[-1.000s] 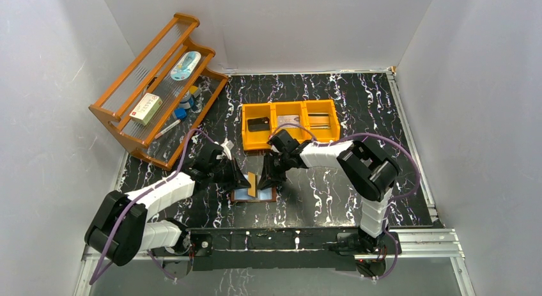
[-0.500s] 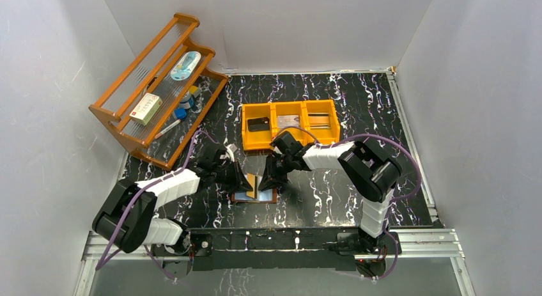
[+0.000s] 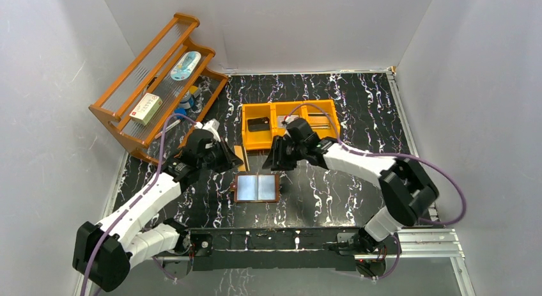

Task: Take the credit cards out of the card holder
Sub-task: Remove the credit card from the card holder.

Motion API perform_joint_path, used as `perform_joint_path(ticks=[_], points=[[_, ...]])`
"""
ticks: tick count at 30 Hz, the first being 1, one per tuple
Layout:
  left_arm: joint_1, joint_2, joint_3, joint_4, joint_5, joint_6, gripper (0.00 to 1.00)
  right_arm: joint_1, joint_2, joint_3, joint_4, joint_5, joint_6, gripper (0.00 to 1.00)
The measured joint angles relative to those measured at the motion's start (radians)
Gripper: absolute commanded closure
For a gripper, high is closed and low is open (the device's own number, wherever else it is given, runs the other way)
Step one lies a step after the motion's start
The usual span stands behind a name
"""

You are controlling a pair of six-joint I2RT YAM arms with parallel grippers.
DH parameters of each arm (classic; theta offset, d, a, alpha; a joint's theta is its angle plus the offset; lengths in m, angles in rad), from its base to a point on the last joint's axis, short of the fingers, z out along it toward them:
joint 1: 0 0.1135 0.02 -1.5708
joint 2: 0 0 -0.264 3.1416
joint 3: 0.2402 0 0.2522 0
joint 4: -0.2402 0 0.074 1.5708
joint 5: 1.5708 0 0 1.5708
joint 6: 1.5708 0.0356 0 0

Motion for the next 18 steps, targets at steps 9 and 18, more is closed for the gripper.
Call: perform_joint_path(ticks=[9, 18], points=[[0.002, -0.039, 0.021, 0.012, 0.029, 0.021, 1.0, -0.07, -0.19, -0.083, 0.158, 0.037, -0.05, 0.32], [0.002, -0.034, -0.08, 0.248, 0.195, -0.073, 1.0, -0.176, -0.116, -0.193, 0.428, -0.235, 0.069, 0.28]])
